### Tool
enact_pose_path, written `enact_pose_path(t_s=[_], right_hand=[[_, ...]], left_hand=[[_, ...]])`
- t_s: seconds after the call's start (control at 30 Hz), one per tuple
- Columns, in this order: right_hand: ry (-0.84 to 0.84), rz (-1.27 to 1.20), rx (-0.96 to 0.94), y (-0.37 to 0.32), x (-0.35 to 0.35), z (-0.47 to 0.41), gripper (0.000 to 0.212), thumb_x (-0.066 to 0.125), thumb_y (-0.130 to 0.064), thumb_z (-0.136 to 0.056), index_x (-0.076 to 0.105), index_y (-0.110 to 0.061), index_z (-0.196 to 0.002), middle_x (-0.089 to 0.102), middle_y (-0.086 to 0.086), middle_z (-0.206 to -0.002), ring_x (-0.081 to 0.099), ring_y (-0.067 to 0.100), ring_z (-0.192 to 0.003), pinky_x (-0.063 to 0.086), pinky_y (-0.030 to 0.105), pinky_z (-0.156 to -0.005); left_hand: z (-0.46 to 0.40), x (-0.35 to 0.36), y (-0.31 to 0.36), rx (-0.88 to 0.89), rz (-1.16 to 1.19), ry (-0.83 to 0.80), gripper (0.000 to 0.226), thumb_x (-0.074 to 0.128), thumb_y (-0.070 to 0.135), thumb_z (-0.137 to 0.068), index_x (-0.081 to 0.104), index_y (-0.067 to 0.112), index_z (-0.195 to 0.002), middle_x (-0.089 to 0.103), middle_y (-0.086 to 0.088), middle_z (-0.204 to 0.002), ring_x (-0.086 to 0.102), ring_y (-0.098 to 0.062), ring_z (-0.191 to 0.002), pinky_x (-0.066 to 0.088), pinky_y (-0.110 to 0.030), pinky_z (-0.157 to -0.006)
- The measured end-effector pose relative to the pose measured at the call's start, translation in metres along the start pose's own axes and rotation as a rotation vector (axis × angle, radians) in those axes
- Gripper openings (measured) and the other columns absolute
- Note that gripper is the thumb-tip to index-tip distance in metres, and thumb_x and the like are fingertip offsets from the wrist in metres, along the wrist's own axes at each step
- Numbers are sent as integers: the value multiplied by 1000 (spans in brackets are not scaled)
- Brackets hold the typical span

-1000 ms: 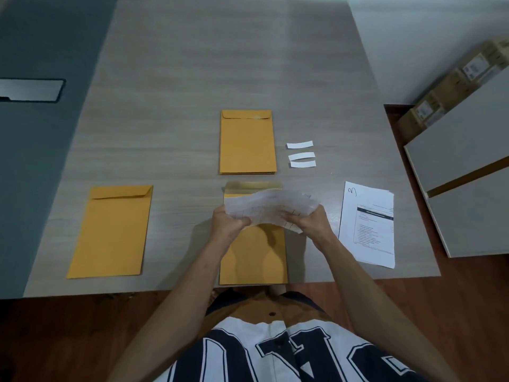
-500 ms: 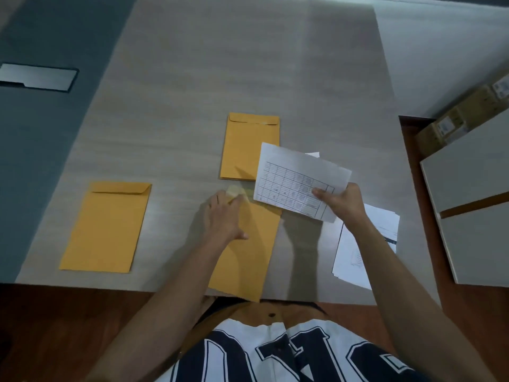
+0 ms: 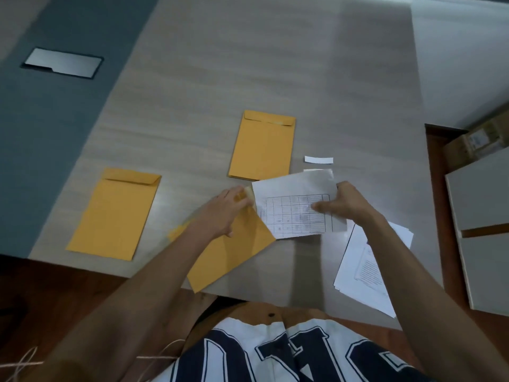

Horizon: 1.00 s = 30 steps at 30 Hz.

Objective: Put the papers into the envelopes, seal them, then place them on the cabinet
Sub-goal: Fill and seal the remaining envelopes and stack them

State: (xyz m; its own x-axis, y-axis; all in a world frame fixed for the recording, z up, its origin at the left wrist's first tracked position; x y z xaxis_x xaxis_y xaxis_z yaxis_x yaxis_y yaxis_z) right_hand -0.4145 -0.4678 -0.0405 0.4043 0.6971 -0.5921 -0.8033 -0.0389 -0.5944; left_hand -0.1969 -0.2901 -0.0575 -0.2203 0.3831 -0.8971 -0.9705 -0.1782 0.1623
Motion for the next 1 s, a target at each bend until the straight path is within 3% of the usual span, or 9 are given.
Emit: enact_pose_path(t_s=[0.1, 0.2, 0.33, 0.4, 0.5, 0.6, 0.67, 0.8, 1.0], right_hand=[[-152, -26, 6, -3, 10, -5, 33, 88, -21, -64, 72, -8, -91, 75, 9, -94, 70, 28, -88, 57, 46, -85], [-267, -60, 18, -8, 23, -11, 49, 89, -28, -51, 74, -11, -94, 76, 6, -95, 72, 27, -91, 56, 48, -89], [-319, -95, 10, -18, 46, -13, 36, 87, -15, -66, 73, -15, -99, 75, 2, -101, 70, 23, -96, 54, 44, -93], [-332, -104, 4, -20, 58, -13, 36, 85, -12, -67, 72, -16, -101, 74, 0, -104, 68, 21, -98, 53, 44, -94], [-230, -155, 15, -14, 59, -16, 35, 87, -18, -67, 74, -16, -99, 75, -2, -102, 69, 18, -95, 55, 34, -84], [-57, -198, 2, -9, 50, -13, 25, 82, -22, -74, 75, -15, -97, 75, -2, -97, 70, 15, -87, 53, 29, -73], [-35, -175, -15, -9, 52, -10, 22, 77, -19, -80, 73, -15, -102, 73, 0, -100, 68, 18, -88, 52, 31, -75], [-51, -166, 8, -9, 61, -8, 23, 73, -17, -84, 71, -14, -106, 71, 1, -102, 67, 20, -90, 50, 31, -75], [-106, -150, -22, -26, 85, 0, 19, 73, -17, -83, 71, -12, -101, 72, 3, -99, 68, 19, -88, 52, 31, -74]], left_hand=[[-3, -2, 7, 38, -71, -10, 101, 91, 20, -60, 34, 33, -143, 11, -8, -160, 29, -28, -141, 38, -38, -107], [-5, -1, 12, 67, -132, -18, 102, 90, 19, -63, 30, 35, -144, 9, -10, -161, 27, -29, -142, 37, -39, -109], [-5, -3, 14, 93, -111, 2, 103, 88, 12, -65, 28, 37, -145, 10, -10, -161, 24, -29, -144, 33, -39, -110], [-3, -3, 9, 51, -40, 17, 110, 86, 12, -67, 19, 40, -149, 14, -9, -160, 21, -28, -145, 31, -39, -112], [5, 5, -1, -86, 107, 23, 134, 87, 40, -60, -12, 42, -150, 21, -11, -153, 15, -33, -144, 25, -46, -116], [16, 24, 5, -155, 105, -29, 153, 81, 70, -46, -31, 38, -145, 2, -17, -159, -4, -41, -147, 10, -58, -118], [18, 30, 10, -165, 76, -24, 156, 80, 73, -45, -35, 36, -143, -9, -21, -160, -14, -41, -147, 4, -61, -117], [14, 29, 13, -152, 85, 13, 157, 81, 72, -43, -33, 35, -145, 0, -26, -157, -10, -43, -146, 4, -62, -116], [15, 25, 19, -64, 128, 9, 153, 81, 71, -46, -32, 37, -144, 4, -19, -157, -9, -41, -147, 2, -64, -116]])
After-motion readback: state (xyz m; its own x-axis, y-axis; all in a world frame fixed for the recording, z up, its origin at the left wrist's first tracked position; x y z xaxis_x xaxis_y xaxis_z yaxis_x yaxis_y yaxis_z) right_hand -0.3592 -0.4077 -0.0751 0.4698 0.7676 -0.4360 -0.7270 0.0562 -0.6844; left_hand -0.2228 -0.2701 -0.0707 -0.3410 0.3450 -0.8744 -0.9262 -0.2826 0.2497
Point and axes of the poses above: each hand's wrist, its own z-axis away from the middle knuckle, its own x-axis out of the palm, y = z × x, the point moved 9 cm from there along -z, towards the middle knuckle
